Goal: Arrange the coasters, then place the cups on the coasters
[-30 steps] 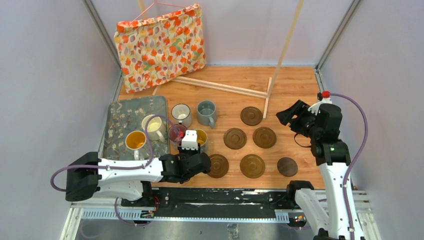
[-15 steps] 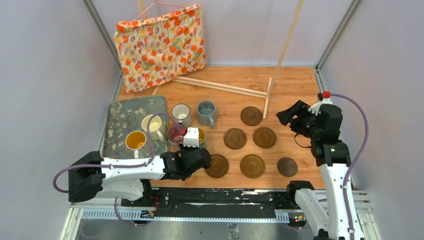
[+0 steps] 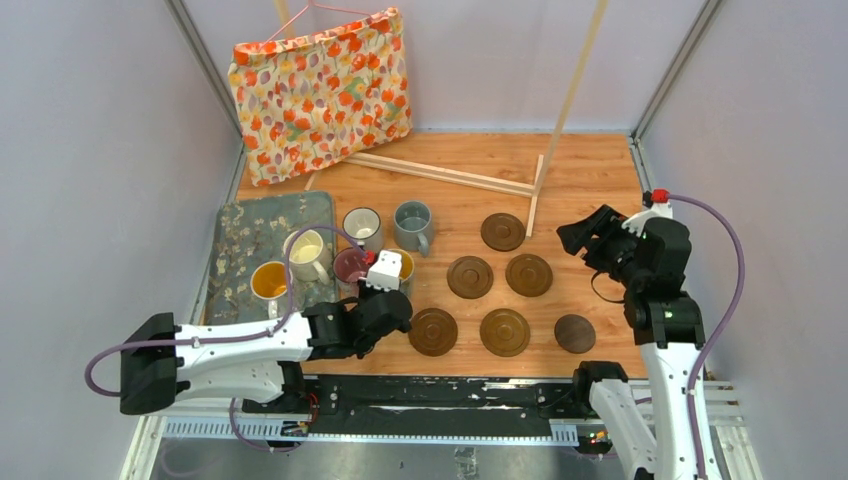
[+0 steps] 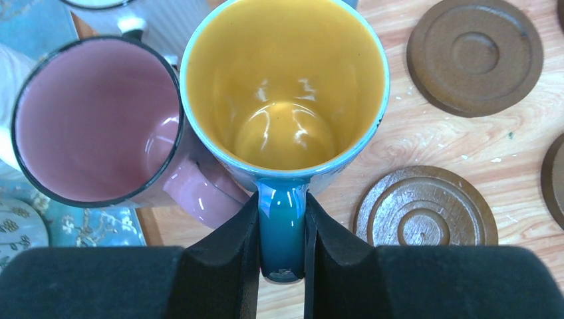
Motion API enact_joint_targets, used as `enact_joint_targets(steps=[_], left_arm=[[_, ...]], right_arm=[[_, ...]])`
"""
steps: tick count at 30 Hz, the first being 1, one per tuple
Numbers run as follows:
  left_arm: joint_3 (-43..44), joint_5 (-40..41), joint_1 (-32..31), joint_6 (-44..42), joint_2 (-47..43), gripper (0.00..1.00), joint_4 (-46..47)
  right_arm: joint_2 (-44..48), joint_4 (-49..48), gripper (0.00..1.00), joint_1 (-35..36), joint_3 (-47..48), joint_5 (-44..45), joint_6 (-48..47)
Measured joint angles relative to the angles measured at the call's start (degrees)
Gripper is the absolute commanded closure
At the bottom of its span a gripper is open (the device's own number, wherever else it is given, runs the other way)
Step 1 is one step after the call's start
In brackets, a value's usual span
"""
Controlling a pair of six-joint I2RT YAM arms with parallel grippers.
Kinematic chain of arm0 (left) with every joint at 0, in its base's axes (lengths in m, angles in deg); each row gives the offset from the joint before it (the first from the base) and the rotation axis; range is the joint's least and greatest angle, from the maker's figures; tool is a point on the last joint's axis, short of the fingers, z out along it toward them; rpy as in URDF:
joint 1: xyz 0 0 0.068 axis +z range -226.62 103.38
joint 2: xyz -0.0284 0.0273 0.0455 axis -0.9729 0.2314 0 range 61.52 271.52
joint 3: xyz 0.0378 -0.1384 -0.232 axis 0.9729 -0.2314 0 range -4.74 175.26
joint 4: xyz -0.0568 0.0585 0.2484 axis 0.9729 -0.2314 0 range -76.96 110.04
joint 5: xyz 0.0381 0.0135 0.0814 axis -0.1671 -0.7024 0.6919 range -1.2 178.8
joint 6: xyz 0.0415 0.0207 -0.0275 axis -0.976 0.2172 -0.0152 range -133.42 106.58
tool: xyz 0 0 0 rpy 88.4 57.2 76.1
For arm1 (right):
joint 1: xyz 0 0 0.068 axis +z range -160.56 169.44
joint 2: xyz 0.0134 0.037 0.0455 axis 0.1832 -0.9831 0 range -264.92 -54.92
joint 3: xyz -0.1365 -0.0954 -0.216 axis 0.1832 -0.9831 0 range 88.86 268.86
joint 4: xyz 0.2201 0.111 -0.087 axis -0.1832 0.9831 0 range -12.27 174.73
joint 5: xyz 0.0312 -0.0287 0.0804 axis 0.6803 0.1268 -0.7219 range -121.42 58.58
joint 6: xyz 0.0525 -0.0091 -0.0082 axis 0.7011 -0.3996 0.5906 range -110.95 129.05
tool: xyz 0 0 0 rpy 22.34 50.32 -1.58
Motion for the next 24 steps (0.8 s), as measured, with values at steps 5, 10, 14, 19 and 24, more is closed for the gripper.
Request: enact_joint_targets(steps=[5,10,14,19,24], left_arm=[[0.52,-0.17,0.00,-4.00,-3.08,1.00,0.46],[0.57,-1.38,0.00,-7.26,-5.38,1.00,1.79],[2.58,-2.91,0.00,-9.44,-4.37,1.00,2.38],[7.56,-4.76,0.07,-12.50,0.92,1.00,5.95],[13.70,-7.50,0.63,-16.22,9.27,1.00,11.13]], right_arm=[[0.13,-0.02,0.29,0.00,-0.02,0.02,0.00],[0.24,0.00,0.29,0.00,-0.02,0.26,0.00],[0.24,0.00,0.28,0.00,-0.02,0.28,-0.07],[0.70,0.09,0.28,0.00,-0.02,-0.28,-0.70],[2.19,0.31,0.27,0.00,-0.02,-0.26,-1.38]])
